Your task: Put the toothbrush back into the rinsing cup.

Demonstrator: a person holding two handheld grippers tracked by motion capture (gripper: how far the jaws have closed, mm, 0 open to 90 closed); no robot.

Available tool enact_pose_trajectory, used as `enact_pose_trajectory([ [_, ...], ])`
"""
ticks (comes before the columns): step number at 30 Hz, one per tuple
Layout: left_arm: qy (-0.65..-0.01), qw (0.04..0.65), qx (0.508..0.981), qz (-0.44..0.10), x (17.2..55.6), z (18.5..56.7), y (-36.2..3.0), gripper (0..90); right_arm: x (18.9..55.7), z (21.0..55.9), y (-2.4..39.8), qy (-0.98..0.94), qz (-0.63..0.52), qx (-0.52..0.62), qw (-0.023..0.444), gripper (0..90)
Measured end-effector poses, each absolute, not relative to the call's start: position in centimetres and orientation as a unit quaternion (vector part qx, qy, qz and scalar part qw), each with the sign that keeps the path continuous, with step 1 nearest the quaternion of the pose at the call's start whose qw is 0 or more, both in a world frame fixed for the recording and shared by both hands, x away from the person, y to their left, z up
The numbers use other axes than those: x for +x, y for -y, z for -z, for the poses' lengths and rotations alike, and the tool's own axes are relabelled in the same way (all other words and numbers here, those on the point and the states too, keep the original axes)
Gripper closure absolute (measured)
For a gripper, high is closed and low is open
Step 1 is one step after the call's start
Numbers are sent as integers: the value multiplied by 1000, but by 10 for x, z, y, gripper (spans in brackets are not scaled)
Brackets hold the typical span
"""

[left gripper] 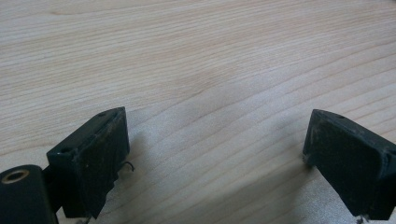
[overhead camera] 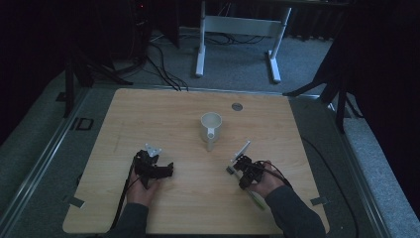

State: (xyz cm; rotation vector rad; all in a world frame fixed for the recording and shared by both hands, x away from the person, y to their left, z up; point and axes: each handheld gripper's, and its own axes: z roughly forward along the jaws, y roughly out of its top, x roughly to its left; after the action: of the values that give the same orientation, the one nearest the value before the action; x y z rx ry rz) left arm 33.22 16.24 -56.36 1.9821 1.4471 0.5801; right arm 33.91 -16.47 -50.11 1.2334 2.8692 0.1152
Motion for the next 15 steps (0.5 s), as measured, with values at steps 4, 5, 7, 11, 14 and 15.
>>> enact_pose_trajectory([
  [4,-547,305,748,-219,332,564,-162,73,340,502,165,-918,-36,396,7,753],
  [5,-546,305,749,-219,332,564,-162,73,340,503,166,-918,-36,395,7,754],
  [7,-547,305,748,-219,332,564,-162,73,340,503,166,-917,-34,397,6,755],
  [11,-547,305,748,-219,332,564,-162,73,341,504,166,-917,-32,398,6,756],
  [14,-547,305,748,-219,332,564,-162,73,341,505,166,-918,-32,396,6,756],
  [15,-547,305,749,-219,332,564,-162,73,341,505,166,-918,-32,396,6,756],
])
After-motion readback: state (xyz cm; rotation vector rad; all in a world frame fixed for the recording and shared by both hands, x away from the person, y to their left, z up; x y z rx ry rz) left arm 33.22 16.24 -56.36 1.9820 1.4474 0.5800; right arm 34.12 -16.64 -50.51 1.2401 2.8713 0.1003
